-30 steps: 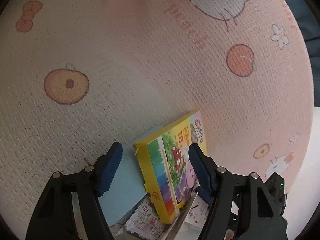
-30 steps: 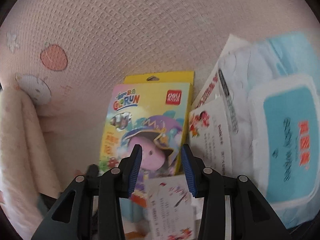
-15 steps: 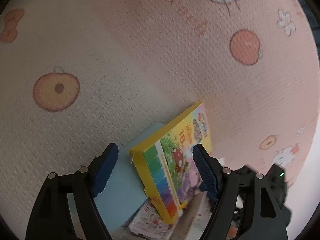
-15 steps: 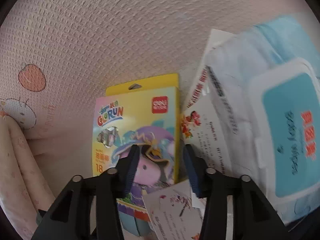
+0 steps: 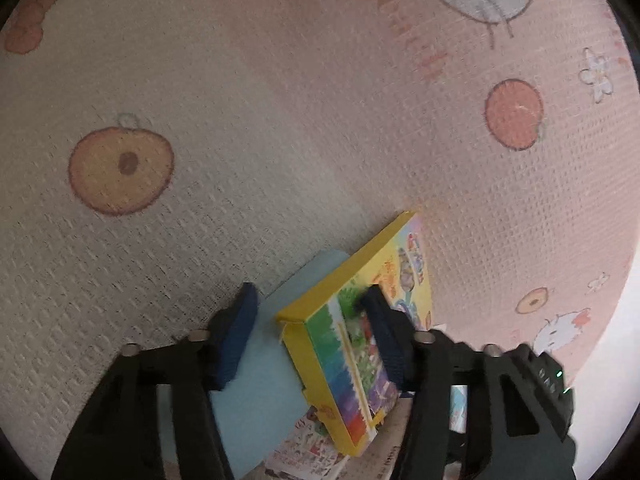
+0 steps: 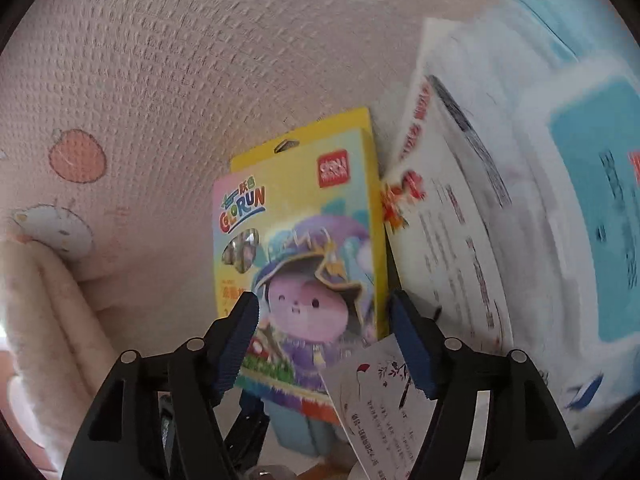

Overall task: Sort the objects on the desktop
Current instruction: 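Close the right gripper on the yellow crayon box edge, then lift the yellow crayon box with the right gripper toward the SF box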

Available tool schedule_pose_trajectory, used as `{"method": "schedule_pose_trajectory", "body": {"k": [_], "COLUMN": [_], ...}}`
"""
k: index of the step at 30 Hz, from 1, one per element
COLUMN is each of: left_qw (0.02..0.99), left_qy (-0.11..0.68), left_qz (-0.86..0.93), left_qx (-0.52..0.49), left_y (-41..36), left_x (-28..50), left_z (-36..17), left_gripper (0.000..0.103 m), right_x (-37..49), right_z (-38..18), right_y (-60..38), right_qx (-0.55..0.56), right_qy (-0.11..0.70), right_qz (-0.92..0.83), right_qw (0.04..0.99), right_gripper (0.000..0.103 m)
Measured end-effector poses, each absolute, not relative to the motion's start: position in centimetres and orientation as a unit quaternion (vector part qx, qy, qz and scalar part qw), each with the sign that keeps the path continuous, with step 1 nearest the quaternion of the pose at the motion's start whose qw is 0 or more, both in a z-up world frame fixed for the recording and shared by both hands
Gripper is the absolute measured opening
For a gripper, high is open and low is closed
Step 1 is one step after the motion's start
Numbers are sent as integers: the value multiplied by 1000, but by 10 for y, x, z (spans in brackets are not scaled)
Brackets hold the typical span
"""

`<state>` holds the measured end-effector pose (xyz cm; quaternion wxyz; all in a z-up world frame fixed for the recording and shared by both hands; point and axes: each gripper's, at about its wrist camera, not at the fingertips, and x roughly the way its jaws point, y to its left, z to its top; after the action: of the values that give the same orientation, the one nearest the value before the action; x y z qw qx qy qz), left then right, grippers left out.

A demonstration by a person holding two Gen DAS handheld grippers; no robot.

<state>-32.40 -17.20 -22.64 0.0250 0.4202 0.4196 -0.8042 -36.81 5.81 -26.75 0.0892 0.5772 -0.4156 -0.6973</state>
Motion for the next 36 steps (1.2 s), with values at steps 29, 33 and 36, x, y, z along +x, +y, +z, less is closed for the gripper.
{"method": "schedule_pose_trajectory", "body": {"k": [29,33,36], "left_qw": [37,29,22], "left_qy": [434,442,438], "left_qz": [-801,-801,-805], "left_qx": [411,403,399], "left_y": [-168,-167,-161], "left_x": [-297,-284,-267], "left_z": [-207,-192,-179], "left_gripper": [41,41,41], "right_x": [-407,-321,-279], "right_z": [-283,-233,-210], "right_y": [73,113,133], "right_qx": [479,476,470], "right_qy": [-443,-430,-406], "right_qz": [-740,-745,-760], "right_qw": [160,184,190], "right_gripper": [25,21,22]}}
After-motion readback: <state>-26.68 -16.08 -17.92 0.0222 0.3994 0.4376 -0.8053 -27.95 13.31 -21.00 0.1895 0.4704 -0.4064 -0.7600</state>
